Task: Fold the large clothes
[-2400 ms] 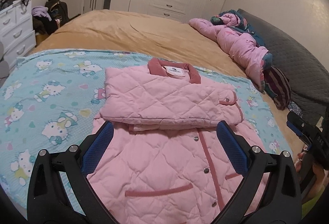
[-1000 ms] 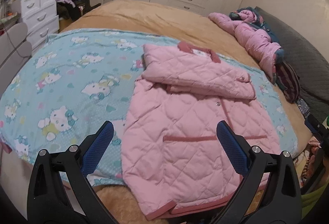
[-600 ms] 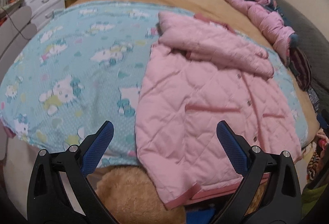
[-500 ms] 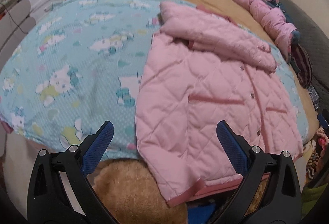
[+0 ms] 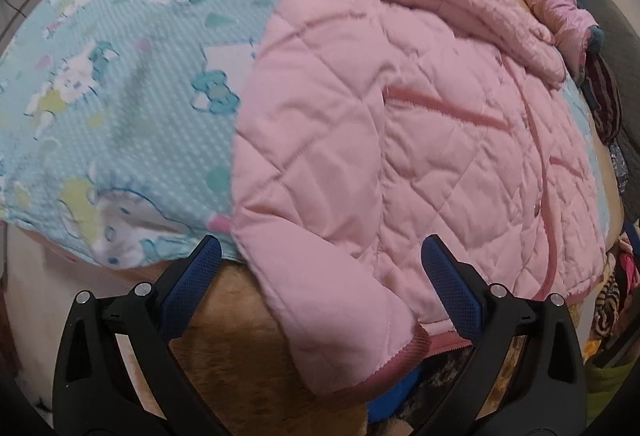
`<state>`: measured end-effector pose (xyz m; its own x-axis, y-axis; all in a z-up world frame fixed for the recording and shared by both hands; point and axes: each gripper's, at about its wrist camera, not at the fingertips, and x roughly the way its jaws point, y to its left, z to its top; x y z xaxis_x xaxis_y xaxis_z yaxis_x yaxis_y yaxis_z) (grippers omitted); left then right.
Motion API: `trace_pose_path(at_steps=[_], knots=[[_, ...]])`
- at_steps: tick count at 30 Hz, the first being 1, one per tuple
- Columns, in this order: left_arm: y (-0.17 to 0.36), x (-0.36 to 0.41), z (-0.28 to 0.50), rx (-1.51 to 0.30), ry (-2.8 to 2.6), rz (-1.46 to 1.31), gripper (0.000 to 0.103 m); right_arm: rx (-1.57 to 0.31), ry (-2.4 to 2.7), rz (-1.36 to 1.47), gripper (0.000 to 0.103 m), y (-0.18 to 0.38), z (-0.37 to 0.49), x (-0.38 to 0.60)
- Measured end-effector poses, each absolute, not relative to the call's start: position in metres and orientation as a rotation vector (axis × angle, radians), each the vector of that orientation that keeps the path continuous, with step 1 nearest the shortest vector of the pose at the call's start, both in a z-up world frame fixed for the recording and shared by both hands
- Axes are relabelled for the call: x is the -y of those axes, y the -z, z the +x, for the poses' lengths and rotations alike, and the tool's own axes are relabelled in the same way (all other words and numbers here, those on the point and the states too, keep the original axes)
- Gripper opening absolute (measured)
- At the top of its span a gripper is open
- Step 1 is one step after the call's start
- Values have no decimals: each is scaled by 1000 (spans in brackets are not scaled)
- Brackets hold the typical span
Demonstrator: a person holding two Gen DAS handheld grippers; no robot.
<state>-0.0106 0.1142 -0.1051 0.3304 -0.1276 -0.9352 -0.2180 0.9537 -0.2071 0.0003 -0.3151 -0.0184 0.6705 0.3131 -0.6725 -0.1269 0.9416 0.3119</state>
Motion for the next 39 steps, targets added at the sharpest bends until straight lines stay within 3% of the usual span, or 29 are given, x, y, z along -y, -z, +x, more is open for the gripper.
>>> trace_pose_path(at_steps=[10, 13, 18, 20, 24, 28, 31, 32, 35, 37, 39], knots=[[113, -111, -16, -1220, -5, -366, 93, -860, -169, 288, 99, 42, -9, 354], [111, -110, -19, -1201, 13, -361, 89, -897, -162, 294, 99, 54, -11, 364], [102, -103, -29, -1148, 58, -294, 55, -963, -144, 321, 99, 77, -13, 380], [97, -104, -32, -1124, 64, -279, 36, -1002, -147, 338, 99, 89, -12, 386], [85, -120, -37, -1078, 95, -354, 22, -1061, -180, 411, 99, 110, -11, 394], [74, -127, -42, -1052, 113, -377, 22, -1063, -289, 548, 98, 123, -12, 398], [72, -127, -44, -1049, 122, -386, 22, -1031, -333, 625, 80, 123, -17, 402], [72, -126, -45, -1054, 123, -382, 22, -1022, -336, 633, 64, 122, -18, 403], [78, -127, -48, -1073, 127, -383, 22, -956, -386, 649, 31, 110, -25, 408], [82, -127, -50, -1091, 128, -392, 23, -894, -411, 627, 23, 94, -30, 405], [85, -127, -52, -1099, 130, -401, 32, -838, -430, 611, 18, 78, -31, 402]])
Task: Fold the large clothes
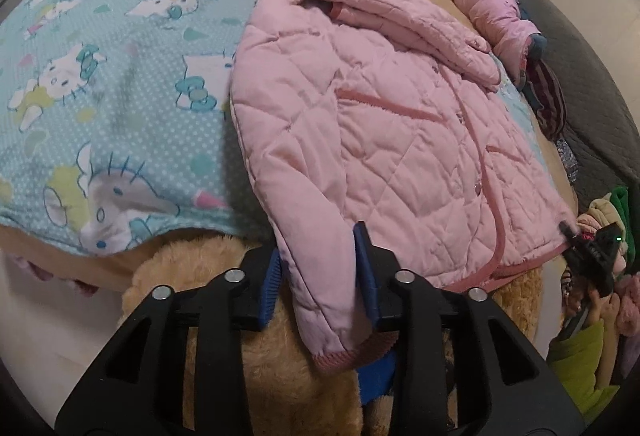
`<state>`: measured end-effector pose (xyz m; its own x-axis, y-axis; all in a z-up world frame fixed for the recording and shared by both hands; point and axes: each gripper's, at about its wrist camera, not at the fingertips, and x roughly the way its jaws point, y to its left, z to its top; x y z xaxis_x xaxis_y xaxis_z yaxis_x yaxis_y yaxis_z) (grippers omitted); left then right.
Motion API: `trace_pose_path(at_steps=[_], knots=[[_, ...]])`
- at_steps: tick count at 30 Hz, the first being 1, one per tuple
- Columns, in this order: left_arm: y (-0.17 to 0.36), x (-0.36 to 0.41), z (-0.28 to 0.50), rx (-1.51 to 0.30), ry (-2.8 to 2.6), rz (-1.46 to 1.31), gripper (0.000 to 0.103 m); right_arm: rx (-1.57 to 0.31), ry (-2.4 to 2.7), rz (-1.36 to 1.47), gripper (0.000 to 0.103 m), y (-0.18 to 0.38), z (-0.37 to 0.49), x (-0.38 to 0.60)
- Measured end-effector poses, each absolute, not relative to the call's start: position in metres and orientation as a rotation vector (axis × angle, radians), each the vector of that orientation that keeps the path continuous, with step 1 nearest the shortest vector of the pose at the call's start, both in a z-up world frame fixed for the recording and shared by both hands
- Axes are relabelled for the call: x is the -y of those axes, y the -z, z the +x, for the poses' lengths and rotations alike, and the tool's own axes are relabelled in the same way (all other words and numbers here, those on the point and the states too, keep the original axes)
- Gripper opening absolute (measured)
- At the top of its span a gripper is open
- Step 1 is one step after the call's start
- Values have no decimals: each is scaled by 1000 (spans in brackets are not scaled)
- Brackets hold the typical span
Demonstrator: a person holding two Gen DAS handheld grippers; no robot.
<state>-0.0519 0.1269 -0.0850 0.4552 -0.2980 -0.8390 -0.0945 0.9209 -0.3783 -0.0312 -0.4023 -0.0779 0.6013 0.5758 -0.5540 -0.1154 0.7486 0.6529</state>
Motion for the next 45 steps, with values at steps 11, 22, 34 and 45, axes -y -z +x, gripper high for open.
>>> trace_pose_path(at_steps=[11, 22, 34, 45], knots=[[83, -111, -56, -1091, 147, -339, 26, -638, -519, 603, 15, 11, 3, 389], [9, -135, -39, -860, 172, -387, 15, -557, -516, 641, 14, -19, 36, 392], [-43, -145, 3, -687, 159, -446, 14, -501, -513, 643, 14, -50, 75, 394], [-82, -160, 44, -569, 117, -513, 14, -460, -479, 637, 14, -77, 122, 392]])
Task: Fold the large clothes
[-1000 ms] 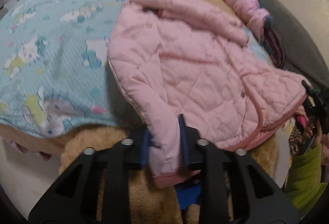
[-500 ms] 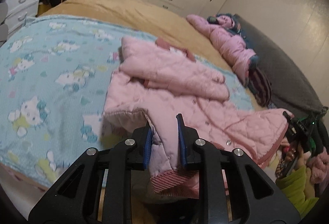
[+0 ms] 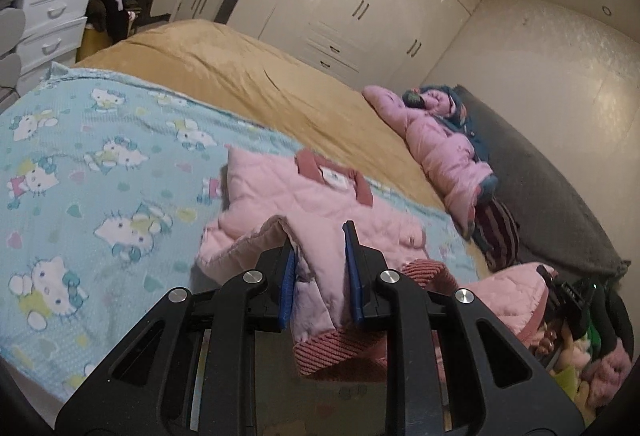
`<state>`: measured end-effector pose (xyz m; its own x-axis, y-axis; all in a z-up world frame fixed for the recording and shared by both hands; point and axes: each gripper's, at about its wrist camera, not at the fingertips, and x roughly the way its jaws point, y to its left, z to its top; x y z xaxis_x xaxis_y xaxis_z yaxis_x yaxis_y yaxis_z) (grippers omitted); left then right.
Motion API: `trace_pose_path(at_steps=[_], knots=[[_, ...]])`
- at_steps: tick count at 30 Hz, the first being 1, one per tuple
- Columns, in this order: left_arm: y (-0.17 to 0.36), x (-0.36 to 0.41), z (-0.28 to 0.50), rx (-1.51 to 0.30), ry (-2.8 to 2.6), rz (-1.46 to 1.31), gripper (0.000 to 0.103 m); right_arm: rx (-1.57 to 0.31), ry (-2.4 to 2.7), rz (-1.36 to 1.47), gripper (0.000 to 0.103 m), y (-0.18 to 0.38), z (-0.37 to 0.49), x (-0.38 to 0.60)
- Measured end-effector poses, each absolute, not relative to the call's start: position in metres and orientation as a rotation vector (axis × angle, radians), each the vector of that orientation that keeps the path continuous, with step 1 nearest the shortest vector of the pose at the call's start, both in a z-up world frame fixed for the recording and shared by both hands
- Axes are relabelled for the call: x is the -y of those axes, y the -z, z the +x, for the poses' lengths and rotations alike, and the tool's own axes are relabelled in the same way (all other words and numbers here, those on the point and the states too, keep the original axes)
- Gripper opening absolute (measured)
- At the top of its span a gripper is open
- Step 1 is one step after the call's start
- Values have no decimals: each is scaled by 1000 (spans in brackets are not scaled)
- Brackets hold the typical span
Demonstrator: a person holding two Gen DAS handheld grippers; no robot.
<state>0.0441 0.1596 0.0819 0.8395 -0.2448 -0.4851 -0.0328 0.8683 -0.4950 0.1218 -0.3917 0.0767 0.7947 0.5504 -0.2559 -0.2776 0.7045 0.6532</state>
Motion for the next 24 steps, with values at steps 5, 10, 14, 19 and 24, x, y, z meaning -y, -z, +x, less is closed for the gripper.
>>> trace_pose_path(at_steps=[5, 10, 14, 19, 24], knots=[[-87, -163, 63, -525, 96, -541, 14, -449, -455, 599, 14, -88, 140, 383], [-89, -168, 85, -478, 73, -572, 14, -439, -430, 603, 14, -93, 160, 380], [-87, -172, 101, -458, 58, -577, 14, -436, -413, 605, 14, -93, 176, 378], [-82, -178, 118, -441, 48, -583, 14, -426, -391, 606, 14, -93, 198, 370], [-74, -184, 138, -432, 36, -590, 14, -429, -376, 595, 14, -92, 225, 361]])
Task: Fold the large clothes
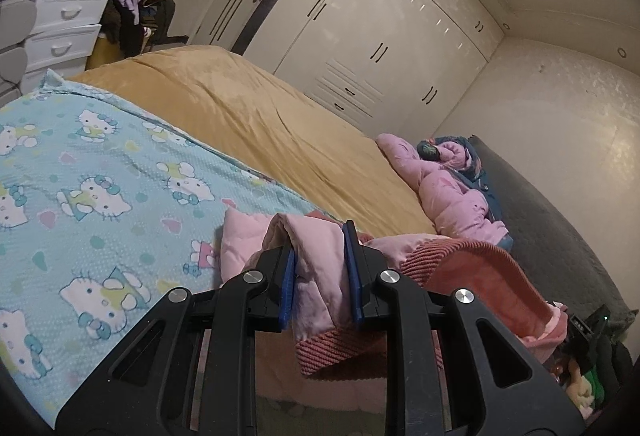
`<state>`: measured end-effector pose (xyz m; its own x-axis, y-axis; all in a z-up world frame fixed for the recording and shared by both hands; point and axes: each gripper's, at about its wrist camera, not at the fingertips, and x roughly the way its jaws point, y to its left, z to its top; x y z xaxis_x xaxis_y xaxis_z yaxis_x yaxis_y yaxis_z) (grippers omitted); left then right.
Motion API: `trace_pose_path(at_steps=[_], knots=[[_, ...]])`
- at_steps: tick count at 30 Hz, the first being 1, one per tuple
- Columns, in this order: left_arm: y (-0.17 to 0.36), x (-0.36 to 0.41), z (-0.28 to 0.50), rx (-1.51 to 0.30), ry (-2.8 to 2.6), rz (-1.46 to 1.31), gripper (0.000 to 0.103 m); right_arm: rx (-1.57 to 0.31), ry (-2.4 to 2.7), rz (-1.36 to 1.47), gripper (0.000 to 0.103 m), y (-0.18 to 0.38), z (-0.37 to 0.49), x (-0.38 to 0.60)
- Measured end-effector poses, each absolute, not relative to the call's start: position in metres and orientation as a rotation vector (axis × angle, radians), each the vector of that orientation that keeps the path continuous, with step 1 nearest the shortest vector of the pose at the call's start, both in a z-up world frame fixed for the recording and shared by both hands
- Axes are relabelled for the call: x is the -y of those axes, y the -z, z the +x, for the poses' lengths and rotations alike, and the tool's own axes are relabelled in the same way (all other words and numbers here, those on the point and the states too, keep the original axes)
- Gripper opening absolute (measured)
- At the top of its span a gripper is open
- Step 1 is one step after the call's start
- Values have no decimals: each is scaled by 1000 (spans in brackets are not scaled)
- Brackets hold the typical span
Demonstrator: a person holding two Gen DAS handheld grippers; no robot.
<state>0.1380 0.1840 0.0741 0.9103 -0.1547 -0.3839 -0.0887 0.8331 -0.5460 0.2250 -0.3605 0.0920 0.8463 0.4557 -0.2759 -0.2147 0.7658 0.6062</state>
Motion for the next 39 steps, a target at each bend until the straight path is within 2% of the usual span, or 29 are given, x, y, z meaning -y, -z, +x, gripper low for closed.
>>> trace_pose_path(at_steps=[17, 28, 39], knots=[[-46, -198, 204, -439, 8, -622, 14, -499, -308, 466, 14, -76, 317, 333], [-20, -206, 240, -512, -22, -607, 14, -599, -260, 410, 14, -42, 383, 316], [10, -209, 269, -587, -44, -602, 14, -655, -222, 428, 14, -9, 414, 310]])
